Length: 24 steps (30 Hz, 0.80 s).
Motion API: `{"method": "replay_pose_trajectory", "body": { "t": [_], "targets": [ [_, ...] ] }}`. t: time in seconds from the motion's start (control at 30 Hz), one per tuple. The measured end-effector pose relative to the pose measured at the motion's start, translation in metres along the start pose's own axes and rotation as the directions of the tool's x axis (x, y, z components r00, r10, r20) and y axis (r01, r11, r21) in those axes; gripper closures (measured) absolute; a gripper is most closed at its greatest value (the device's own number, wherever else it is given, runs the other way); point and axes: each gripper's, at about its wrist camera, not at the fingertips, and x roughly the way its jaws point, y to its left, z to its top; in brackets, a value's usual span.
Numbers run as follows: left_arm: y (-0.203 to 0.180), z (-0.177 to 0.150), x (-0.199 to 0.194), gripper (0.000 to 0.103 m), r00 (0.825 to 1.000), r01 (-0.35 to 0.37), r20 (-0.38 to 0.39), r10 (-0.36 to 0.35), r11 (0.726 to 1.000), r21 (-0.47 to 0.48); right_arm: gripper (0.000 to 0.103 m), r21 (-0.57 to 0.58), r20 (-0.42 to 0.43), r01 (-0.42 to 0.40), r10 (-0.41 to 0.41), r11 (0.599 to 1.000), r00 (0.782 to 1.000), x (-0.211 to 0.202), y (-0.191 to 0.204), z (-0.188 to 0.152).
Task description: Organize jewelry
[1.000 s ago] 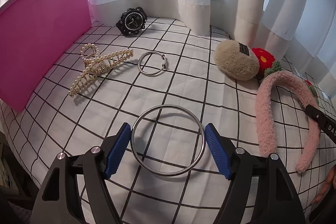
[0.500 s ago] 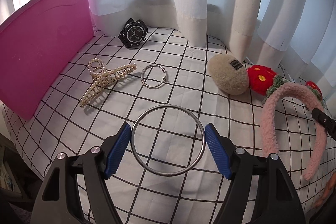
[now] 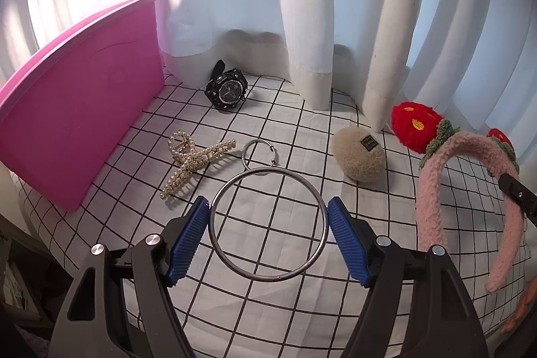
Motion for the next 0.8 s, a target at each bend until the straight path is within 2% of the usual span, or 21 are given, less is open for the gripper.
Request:
{"method": "replay_pose_trajectory", "body": {
  "t": [0.33,0.8],
  "targets": [
    [0.029,0.031,-0.041,0.032,0.997,-0.013,0.069,0.015,1.0,-0.026,0.091,-0.054,0.032,-0.063,0.065,0.997,0.997,-0.019,0.041,0.029],
    [0.102,0.08,-0.09,0.032,0.984,-0.036,0.172,0.052,0.995,-0.096,0.091,-0.156,0.091,-0.161,0.177,0.975,0.98,-0.032,0.137,0.083]
  ]
}}
